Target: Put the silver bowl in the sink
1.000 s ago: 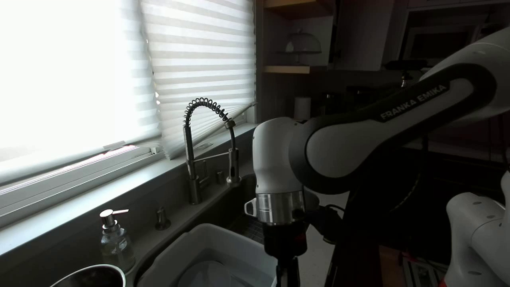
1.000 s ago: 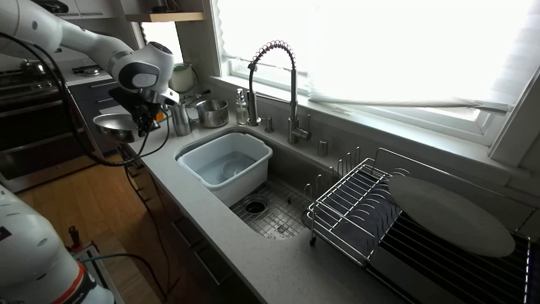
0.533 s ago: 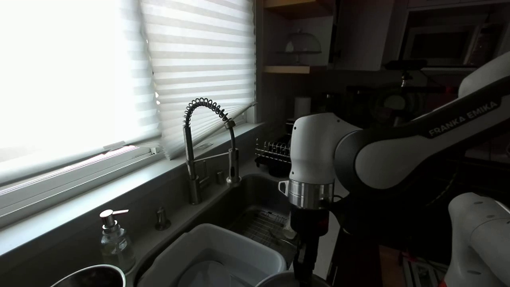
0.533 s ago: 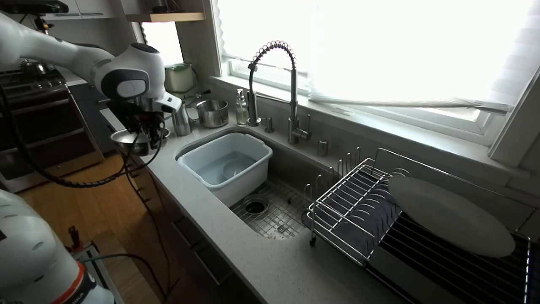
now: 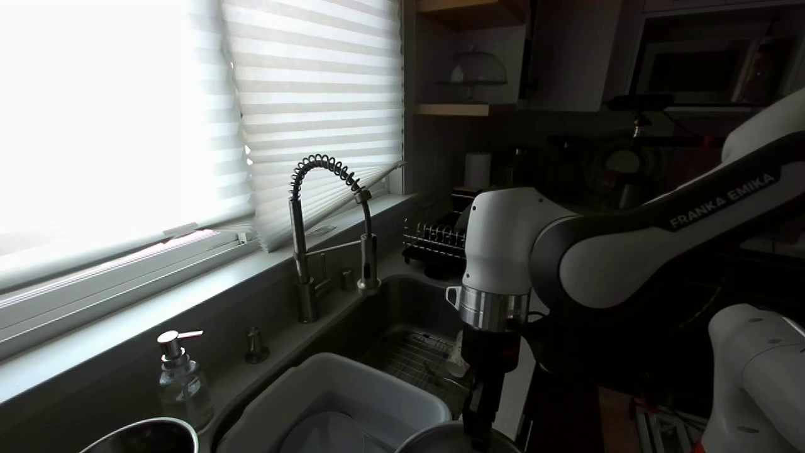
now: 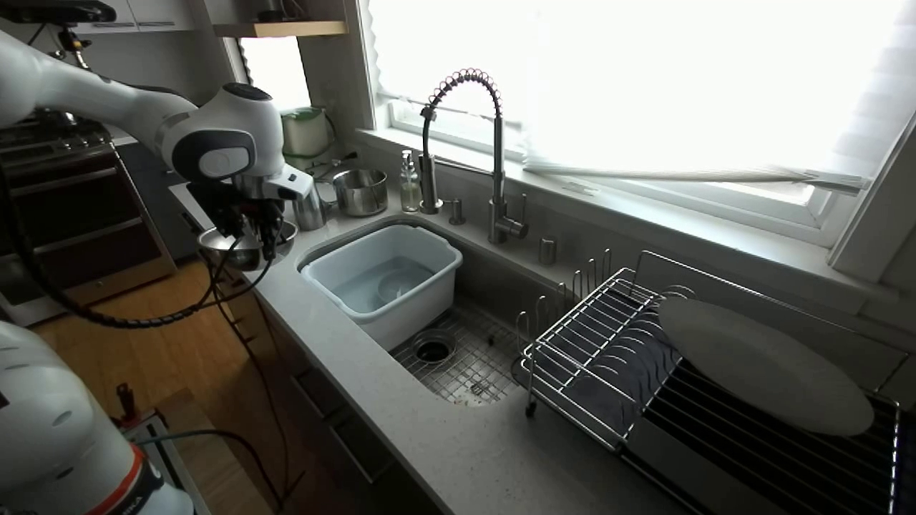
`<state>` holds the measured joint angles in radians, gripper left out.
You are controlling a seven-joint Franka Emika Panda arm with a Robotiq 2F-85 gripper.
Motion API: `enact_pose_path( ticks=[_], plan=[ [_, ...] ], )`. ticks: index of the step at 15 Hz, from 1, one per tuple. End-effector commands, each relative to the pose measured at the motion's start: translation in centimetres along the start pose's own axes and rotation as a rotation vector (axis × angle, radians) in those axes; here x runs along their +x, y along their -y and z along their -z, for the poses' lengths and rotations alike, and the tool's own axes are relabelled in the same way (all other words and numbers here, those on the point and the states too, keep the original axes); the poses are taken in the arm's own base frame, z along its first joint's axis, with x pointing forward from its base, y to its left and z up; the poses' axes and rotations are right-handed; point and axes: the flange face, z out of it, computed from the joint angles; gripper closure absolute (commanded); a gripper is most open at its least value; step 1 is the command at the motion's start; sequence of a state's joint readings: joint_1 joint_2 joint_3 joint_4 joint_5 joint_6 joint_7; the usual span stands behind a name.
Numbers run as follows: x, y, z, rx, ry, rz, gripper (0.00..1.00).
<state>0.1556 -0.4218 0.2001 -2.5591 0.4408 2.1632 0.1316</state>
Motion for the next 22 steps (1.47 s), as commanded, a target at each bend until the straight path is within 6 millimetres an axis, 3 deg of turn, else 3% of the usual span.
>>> enact_pose_path(
  ticks=[1,2,6,12,17,19,20,22],
  plan=[
    [0.0,0.0,0.1,0.000,0.000,0.000,0.93],
    [0.0,0.0,0.1,0.000,0.000,0.000,0.98],
    [0.9,-5.4,0.9,-0.105,-0.082,-0.156,0.98],
    [0.5,-16.1,4.4,-0.209,-0.195,-0.441,0.98],
    [-0.7,-24.2,6.3,-0.143,-0.340,-0.659,0.98],
    [-1.1,-26.5,6.6,-0.129,-0.396,-0.752,0.98],
    [0.0,-25.3,6.5,-0.134,-0.338,-0.677,0.98],
    [-0.2,-26.0,6.4,-0.133,-0.343,-0.689,0.93]
  ],
)
